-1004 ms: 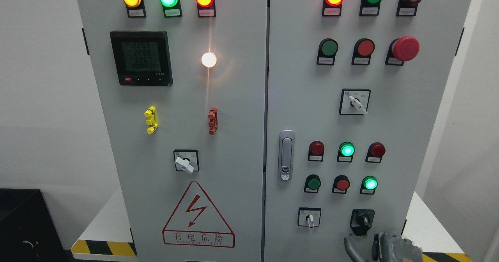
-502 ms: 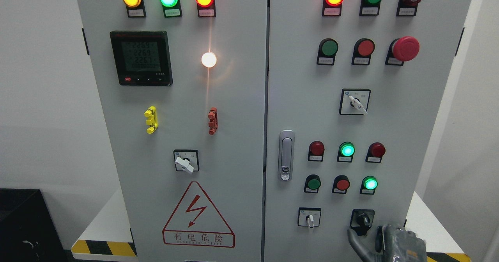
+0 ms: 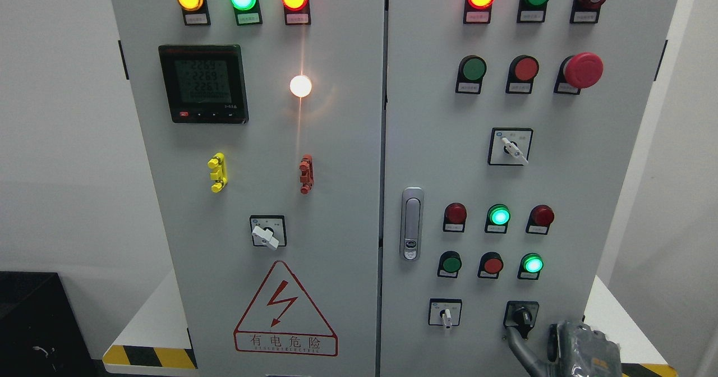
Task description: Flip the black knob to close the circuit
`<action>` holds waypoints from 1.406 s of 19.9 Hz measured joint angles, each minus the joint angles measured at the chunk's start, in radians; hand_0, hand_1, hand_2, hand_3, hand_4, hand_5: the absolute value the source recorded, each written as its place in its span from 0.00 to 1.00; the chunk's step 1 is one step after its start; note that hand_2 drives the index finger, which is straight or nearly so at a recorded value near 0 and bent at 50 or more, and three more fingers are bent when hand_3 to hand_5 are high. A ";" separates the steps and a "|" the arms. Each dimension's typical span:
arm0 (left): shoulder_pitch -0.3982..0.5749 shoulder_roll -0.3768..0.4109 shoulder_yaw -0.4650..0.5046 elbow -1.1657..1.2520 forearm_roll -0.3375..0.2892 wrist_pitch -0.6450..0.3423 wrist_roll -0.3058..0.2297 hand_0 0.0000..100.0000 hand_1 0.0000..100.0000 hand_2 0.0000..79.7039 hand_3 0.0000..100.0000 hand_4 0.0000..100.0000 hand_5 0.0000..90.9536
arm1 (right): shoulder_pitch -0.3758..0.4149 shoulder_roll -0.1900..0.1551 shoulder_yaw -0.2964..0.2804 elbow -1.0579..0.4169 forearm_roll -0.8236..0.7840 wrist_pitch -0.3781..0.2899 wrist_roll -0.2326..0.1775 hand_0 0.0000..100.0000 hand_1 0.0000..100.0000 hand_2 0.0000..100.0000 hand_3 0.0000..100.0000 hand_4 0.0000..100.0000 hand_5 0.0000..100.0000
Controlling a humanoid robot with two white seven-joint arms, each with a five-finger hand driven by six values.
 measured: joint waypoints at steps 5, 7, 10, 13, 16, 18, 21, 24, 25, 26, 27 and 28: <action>0.000 0.000 0.000 0.000 0.000 0.000 0.000 0.12 0.56 0.00 0.00 0.00 0.00 | -0.001 -0.006 -0.010 0.005 -0.001 -0.002 -0.002 0.00 0.00 0.90 1.00 0.97 1.00; 0.000 0.000 0.000 0.000 0.000 0.000 0.000 0.12 0.56 0.00 0.00 0.00 0.00 | -0.003 -0.008 -0.015 0.006 -0.002 -0.002 -0.002 0.00 0.00 0.90 1.00 0.97 1.00; 0.000 0.000 0.000 0.000 0.000 0.000 0.000 0.12 0.56 0.00 0.00 0.00 0.00 | -0.004 -0.011 -0.021 0.007 -0.005 -0.003 -0.002 0.00 0.00 0.90 1.00 0.97 1.00; 0.000 0.000 0.000 0.000 0.000 0.000 0.000 0.12 0.56 0.00 0.00 0.00 0.00 | -0.005 -0.013 -0.026 0.008 -0.007 -0.003 -0.002 0.00 0.00 0.90 1.00 0.97 1.00; 0.000 0.000 0.000 0.000 0.000 0.000 0.000 0.12 0.56 0.00 0.00 0.00 0.00 | -0.005 -0.014 -0.030 0.008 -0.009 0.001 -0.004 0.00 0.00 0.90 1.00 0.96 1.00; 0.000 0.000 0.000 0.000 0.000 0.000 0.000 0.12 0.56 0.00 0.00 0.00 0.00 | -0.005 -0.014 -0.034 0.008 -0.010 0.002 -0.004 0.00 0.00 0.90 1.00 0.96 1.00; 0.000 0.000 0.000 0.000 0.000 0.000 0.000 0.12 0.56 0.00 0.00 0.00 0.00 | -0.005 -0.016 -0.040 0.007 -0.012 0.003 -0.004 0.00 0.00 0.90 1.00 0.96 1.00; 0.000 0.000 0.000 0.000 0.000 0.000 0.000 0.12 0.56 0.00 0.00 0.00 0.00 | -0.006 -0.016 -0.045 0.006 -0.015 0.005 -0.004 0.00 0.00 0.90 1.00 0.97 0.99; 0.000 0.000 0.000 0.000 0.000 0.000 0.000 0.12 0.56 0.00 0.00 0.00 0.00 | -0.006 -0.016 -0.047 0.006 -0.015 0.005 -0.003 0.00 0.00 0.90 1.00 0.97 0.99; 0.000 0.000 0.000 0.000 0.000 0.000 0.000 0.12 0.56 0.00 0.00 0.00 0.00 | -0.007 -0.017 -0.048 0.005 -0.016 0.005 -0.002 0.00 0.00 0.90 1.00 0.97 0.99; 0.000 0.000 0.000 0.000 0.000 0.000 0.000 0.12 0.56 0.00 0.00 0.00 0.00 | -0.008 -0.017 -0.049 0.005 -0.017 0.005 -0.001 0.00 0.00 0.90 1.00 0.97 0.99; 0.000 0.000 0.000 0.000 0.000 0.000 0.000 0.12 0.56 0.00 0.00 0.00 0.00 | -0.009 -0.017 -0.050 0.005 -0.018 0.005 -0.001 0.00 0.00 0.90 1.00 0.97 0.99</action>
